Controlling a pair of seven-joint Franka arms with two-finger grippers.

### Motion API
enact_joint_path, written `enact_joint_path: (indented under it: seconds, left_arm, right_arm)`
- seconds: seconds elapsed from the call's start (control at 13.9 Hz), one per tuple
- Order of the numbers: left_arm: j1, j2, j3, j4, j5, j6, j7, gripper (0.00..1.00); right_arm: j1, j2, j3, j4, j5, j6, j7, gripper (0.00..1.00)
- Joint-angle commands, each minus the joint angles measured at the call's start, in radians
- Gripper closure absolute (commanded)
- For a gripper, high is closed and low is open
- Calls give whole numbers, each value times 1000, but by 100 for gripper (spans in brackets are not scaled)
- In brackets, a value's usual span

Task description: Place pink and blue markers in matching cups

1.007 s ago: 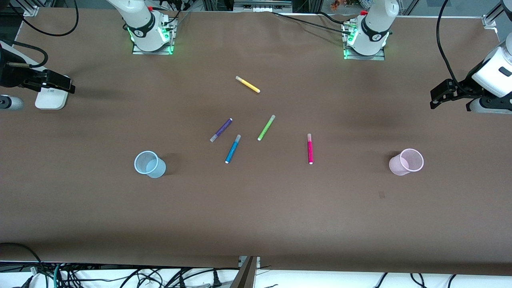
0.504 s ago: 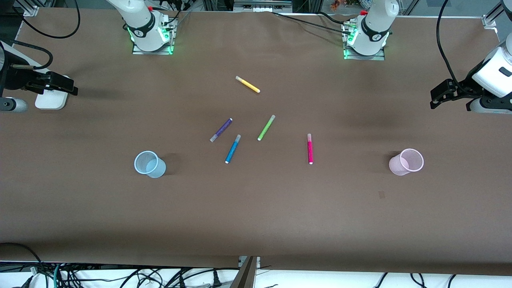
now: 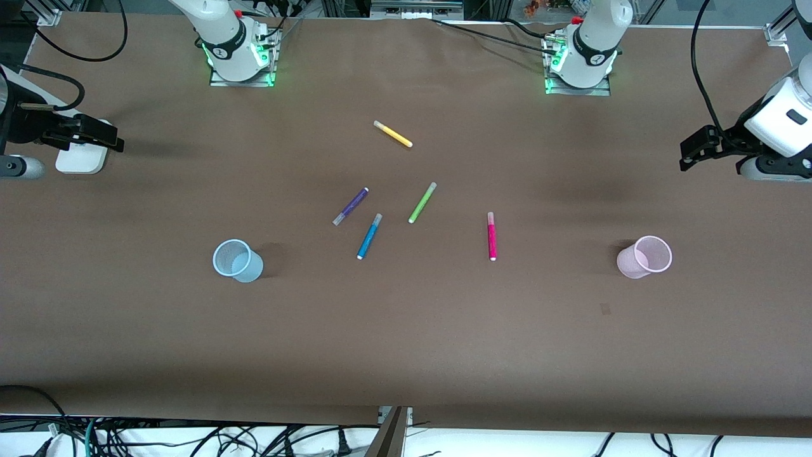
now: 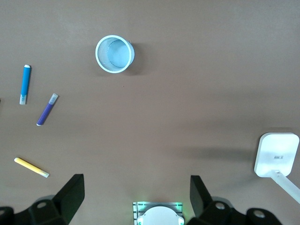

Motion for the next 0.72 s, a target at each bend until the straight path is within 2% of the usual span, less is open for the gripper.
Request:
enact_joint_path:
  seconds: [0.0,0.29,0.5,0.65]
  left_arm:
    - [-5,20,1,28,-18,-51,8,0]
    - [-5,31,-43,17,-18,-195,8,0]
    - [-5,48,-56,-18,-18,-217,8,0]
    - [-5,109,-80,-30,-19,-223,-4,0]
  right_arm:
    - [30,11,3,18,-11,-7,9,1]
    - [99,25,3,18,-21,21,15,1]
    - [177,66,3,18,-9,84,174,1]
    - [234,107,3,18,-9,125,225,1]
